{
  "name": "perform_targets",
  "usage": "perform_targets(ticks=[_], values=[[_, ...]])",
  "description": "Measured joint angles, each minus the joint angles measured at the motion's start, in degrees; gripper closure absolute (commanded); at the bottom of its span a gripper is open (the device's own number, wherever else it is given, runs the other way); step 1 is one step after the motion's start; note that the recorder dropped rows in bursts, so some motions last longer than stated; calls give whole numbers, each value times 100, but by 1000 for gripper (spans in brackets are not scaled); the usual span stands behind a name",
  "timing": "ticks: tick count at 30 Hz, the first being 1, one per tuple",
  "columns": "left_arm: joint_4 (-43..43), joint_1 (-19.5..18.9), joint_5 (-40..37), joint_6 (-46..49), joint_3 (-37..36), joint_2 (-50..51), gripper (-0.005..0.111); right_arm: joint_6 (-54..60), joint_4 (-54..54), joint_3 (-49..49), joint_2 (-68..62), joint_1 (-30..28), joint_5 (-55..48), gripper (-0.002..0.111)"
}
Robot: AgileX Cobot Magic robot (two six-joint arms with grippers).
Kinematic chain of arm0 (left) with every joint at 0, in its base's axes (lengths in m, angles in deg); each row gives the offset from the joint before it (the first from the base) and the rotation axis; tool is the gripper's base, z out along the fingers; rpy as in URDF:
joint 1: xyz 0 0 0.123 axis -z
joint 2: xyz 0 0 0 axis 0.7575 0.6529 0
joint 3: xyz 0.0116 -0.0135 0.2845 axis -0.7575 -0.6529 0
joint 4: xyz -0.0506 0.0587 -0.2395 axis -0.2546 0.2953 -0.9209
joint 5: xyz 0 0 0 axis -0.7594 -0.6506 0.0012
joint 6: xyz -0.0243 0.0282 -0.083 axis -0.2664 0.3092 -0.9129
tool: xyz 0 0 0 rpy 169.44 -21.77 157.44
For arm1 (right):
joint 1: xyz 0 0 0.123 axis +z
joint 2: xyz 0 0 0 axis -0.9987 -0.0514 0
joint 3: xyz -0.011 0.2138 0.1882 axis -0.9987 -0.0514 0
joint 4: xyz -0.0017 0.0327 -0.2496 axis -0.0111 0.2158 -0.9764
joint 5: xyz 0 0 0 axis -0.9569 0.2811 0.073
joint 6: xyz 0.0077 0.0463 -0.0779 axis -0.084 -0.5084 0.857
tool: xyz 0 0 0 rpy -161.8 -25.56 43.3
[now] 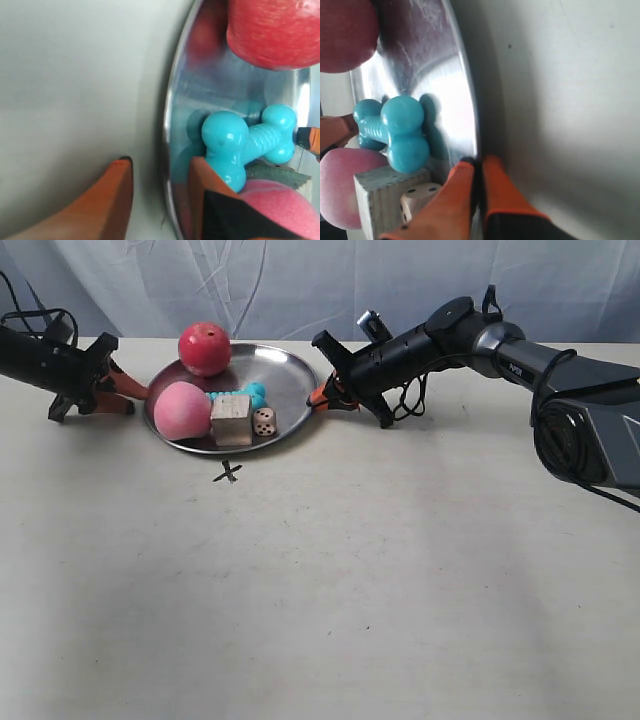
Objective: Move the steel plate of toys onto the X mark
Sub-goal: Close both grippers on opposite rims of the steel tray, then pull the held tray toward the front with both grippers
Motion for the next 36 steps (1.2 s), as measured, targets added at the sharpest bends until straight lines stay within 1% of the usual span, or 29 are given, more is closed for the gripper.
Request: perform_targets(ticks=[7,10,12,14,18,27,36], values=[[297,84,12,-159,35,-56,69,-57,72,0,0,0,-98,109],[576,338,36,-319,50,-111,69,-57,233,-11,0,0,-299,109],[742,394,85,-446,73,-144,69,-57,273,-11,-11,-11,-347,109],[777,408,95,-477,73,-151,74,-32,273,-11,-11,-11,-369,109],[711,408,141,-487,73,-129,107,-9,273,-11,-11,-23,-404,109],[394,398,309,-183,73,-57,107,19,234,-11,-11,-55,-538,109],[445,398,337,-208,49,-95,107,41,232,-11,-11,-66,-635,109]])
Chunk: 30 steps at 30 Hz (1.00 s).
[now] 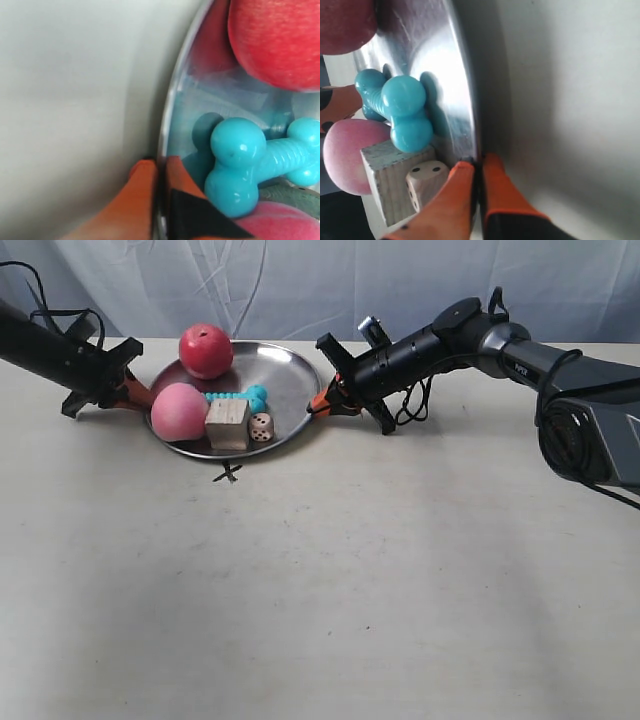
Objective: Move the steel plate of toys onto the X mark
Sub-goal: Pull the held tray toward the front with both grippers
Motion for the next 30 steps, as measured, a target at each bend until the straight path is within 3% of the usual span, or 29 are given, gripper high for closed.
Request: perform_targets(ticks=[30], values=[[862,117,-204,-393,-215,-608,107,-45,-112,-90,168,37,-552,109]])
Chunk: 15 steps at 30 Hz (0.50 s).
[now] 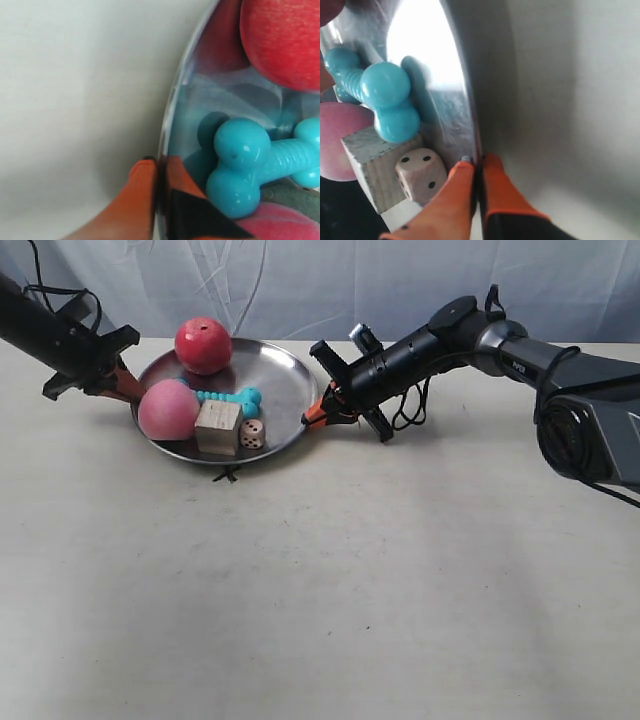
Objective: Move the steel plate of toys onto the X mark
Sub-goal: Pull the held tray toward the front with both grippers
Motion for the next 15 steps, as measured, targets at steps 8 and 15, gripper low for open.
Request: perform_targets(ticks=[8,15], values=[[-36,0,0,-51,-276,-75,107,-22,-245,0,141,11,-45,109],[-34,0,0,-51,-316,-285,107,-53,-266,0,246,11,-45,109]])
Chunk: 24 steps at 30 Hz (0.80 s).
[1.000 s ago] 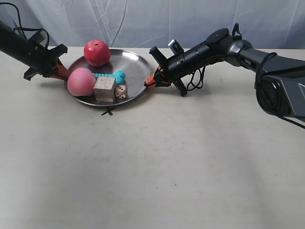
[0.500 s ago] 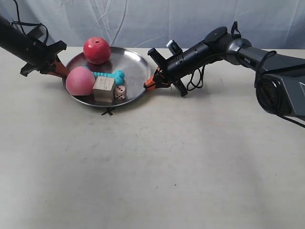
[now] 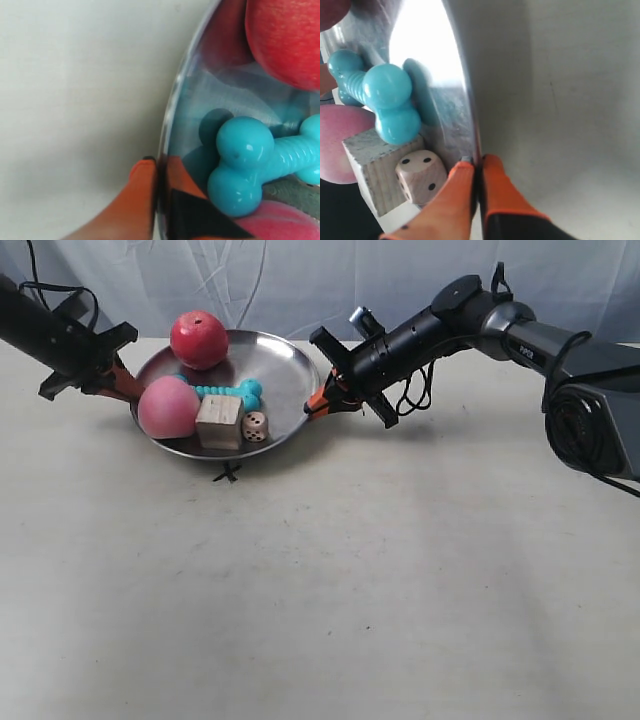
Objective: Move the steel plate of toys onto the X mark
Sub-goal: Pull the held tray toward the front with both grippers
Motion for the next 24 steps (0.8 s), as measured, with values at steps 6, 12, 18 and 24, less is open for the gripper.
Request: perform_targets(ticks=[6,12,18,24], values=[[24,0,25,-36,-164,-134,107,-60,-13,0,36,0,-22,109],[32,0,47,-119,-388,-209,107,-98,-70,0,112,11,-53,109],[32,0,65,-126,-517,-380,107,-128,-133,0,270,11,-78,109],[10,0,65,-133,-677,-578,107,-185,-267,-21,436,11,-98,109]])
